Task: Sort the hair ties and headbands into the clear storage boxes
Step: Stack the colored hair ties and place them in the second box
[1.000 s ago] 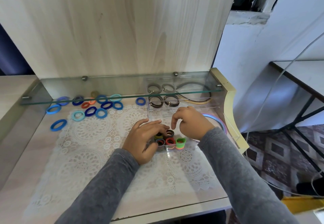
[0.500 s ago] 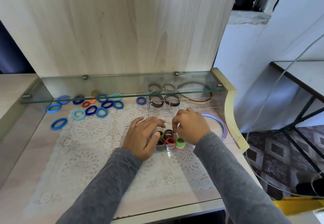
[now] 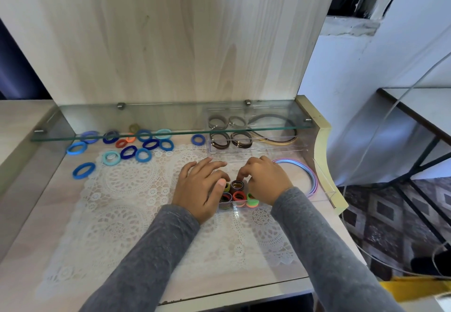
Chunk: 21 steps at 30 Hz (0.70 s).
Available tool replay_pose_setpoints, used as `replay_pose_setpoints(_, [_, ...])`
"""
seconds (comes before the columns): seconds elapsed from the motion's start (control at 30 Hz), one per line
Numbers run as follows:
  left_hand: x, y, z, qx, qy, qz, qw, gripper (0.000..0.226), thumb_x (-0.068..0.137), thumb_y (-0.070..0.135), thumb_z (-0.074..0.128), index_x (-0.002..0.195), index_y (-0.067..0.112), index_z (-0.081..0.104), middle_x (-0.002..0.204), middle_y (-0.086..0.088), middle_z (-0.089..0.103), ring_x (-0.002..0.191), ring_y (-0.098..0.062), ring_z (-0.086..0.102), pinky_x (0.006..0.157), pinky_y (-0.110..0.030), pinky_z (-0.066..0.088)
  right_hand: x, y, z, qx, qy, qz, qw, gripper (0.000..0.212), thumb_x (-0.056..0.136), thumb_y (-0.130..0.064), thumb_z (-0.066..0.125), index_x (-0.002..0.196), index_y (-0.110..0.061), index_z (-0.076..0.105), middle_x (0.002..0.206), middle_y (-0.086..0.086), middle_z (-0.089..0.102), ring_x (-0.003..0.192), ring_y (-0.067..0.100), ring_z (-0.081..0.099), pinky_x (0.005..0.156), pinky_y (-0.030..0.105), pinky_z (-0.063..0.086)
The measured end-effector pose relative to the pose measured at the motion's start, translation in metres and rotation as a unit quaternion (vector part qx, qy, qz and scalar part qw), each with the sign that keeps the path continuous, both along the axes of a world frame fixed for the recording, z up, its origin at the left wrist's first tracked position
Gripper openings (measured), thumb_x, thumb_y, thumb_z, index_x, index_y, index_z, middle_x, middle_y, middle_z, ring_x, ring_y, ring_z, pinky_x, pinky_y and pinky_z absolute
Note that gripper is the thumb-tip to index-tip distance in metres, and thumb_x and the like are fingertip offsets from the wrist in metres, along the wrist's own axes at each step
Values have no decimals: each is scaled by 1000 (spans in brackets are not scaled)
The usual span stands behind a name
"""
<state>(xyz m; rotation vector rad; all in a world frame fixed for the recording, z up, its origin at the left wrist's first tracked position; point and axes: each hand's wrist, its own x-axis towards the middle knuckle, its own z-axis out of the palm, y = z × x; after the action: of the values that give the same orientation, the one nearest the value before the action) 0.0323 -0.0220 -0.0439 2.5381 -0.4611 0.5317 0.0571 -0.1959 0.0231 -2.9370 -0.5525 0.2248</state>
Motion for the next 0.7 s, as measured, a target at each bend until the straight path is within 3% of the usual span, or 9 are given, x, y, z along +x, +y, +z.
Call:
replay_pose_setpoints(0.3, [0,1,-2,-12,-8,-9,1000,44,94,39,23,96,30,66,123,16,60,130,-12,43,107,-37,21,-1,6,0,-11,-6,14,1000,37,86,-10,46,113,-27,64,121,-1,55,113,21,42,95,39,38])
replay_pose_setpoints(0.7, [2,0,-4,11,11,-30,999,50,96,45,19,108,32,65,132,14,55,135,-13,36,109,-35,16,0,7,-2,-18,-4,0,1000,31,87,-12,45,110,-23,64,119,1,56,112,22,43,95,39,40])
